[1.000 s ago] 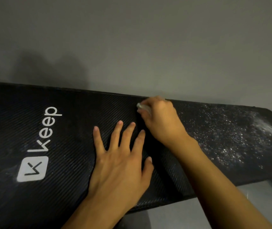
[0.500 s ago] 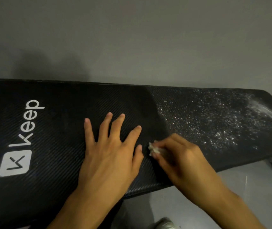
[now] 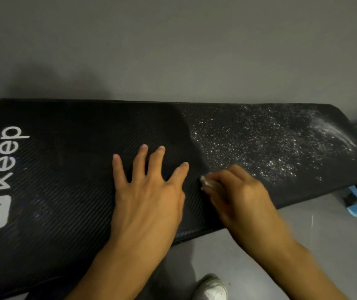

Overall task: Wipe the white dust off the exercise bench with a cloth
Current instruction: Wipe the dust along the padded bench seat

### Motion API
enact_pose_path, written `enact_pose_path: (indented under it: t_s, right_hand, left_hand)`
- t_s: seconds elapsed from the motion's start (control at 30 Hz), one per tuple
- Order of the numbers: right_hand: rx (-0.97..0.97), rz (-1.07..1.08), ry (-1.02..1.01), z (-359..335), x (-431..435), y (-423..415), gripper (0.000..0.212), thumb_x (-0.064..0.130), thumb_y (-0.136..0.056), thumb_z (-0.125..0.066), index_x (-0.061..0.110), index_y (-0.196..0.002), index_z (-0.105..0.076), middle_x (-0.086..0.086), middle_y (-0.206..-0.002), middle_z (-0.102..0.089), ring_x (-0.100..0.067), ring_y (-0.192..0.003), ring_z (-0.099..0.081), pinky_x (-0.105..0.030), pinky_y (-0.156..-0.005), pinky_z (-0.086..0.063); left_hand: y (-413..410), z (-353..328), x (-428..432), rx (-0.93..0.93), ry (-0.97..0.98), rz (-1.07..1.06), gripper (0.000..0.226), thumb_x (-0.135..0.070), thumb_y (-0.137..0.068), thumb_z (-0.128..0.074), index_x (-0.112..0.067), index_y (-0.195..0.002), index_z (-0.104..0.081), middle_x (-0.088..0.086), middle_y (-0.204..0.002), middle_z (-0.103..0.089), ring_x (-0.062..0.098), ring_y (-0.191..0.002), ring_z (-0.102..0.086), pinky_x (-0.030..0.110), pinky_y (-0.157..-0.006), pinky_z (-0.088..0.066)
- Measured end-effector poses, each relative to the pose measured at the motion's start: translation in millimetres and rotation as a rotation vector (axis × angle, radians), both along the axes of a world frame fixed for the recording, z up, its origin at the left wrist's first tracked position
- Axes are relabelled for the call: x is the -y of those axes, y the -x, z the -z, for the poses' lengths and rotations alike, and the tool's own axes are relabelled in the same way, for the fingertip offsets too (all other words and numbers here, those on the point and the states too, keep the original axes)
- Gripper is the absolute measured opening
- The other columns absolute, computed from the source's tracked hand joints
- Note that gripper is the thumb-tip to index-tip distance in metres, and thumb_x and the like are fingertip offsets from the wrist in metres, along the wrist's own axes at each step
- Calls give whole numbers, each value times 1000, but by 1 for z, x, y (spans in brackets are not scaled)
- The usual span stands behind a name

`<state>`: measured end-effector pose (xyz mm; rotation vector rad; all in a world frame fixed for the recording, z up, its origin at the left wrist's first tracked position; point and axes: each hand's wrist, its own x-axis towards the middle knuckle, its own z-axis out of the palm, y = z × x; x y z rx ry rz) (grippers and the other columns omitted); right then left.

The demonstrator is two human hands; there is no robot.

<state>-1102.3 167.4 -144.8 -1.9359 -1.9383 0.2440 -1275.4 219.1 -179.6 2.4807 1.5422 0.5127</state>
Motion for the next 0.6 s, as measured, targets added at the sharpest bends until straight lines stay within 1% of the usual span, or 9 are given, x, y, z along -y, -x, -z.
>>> enact_pose_path:
  t_s: [0.07, 0.17, 0.23, 0.3, 0.33, 0.37, 0.47, 0.53, 0.6]
  right_hand:
    - [-61, -43, 26, 2, 5, 9, 20, 34, -100, -53, 24, -110, -67, 8, -99, -56, -14, -82, -64, -39, -69, -55]
    - [-115, -61, 70, 0, 23, 5, 16, 34, -97, -59, 26, -108, -68, 14, -97, -57, -4, -85, -64, -30, -71, -54]
    - [-89, -2, 28, 0, 22, -4, 16, 35, -97, -62, 26, -106, -69, 14, -96, -58, -4, -84, -65, -31, -71, -55]
    - [-38, 22, -12, 1, 14, -6, 19, 37, -97, -59, 24, -108, -68, 10, -97, -57, -11, -82, -65, -38, -68, -56]
    - [-32, -1, -11, 2, 12, -3, 20, 37, -98, -57, 24, -109, -67, 9, -97, -56, -14, -82, -65, -39, -68, -56]
    - [-50, -40, 7, 2, 14, 1, 19, 36, -99, -56, 24, -109, -67, 9, -97, -56, -13, -82, -65, -37, -69, -55]
    - [-142, -102, 48, 0, 32, 3, 14, 32, -95, -63, 27, -107, -69, 13, -97, -58, 0, -84, -63, -20, -73, -51]
    - [-127, -42, 9, 1, 35, -5, 14, 32, -92, -66, 27, -104, -71, 14, -96, -60, 4, -84, -63, -16, -73, -50]
    - [-86, 32, -31, 3, 27, -11, 14, 33, -95, -67, 24, -104, -72, 14, -94, -58, 2, -82, -62, -13, -71, -48]
  left_hand:
    - [-12, -3, 1, 6, 27, 34, 47, -29, -81, -73, -32, -128, -70, 20, -143, -58, 48, -139, -47, 83, -105, -27]
    - [-22, -2, 1, 30, 43, 80, 51, -30, -79, -70, -33, -130, -68, 19, -145, -56, 47, -142, -44, 85, -106, -21]
    - [-21, -1, 3, 33, 33, 79, 51, -31, -82, -70, -35, -133, -66, 17, -148, -54, 44, -145, -41, 84, -109, -18]
    - [-17, 0, 3, 49, 28, 79, 48, -33, -87, -65, -36, -134, -65, 13, -150, -53, 40, -147, -40, 82, -111, -17]
    - [-17, 0, 3, 52, 32, 81, 47, -34, -88, -62, -37, -135, -64, 12, -151, -52, 39, -147, -39, 81, -112, -16]
    - [-16, 0, 2, 50, 35, 83, 47, -35, -89, -60, -38, -136, -64, 11, -152, -52, 38, -148, -38, 80, -113, -16]
    - [-16, -1, 2, 42, 44, 95, 49, -36, -88, -58, -38, -137, -62, 10, -153, -51, 38, -149, -38, 80, -114, -16]
    - [-15, 0, 2, 43, 40, 94, 49, -36, -88, -57, -38, -137, -62, 11, -153, -51, 38, -148, -38, 80, -113, -17]
    - [-15, 1, 3, 34, 28, 93, 49, -35, -89, -57, -37, -137, -62, 11, -153, -51, 38, -149, -38, 80, -114, -16]
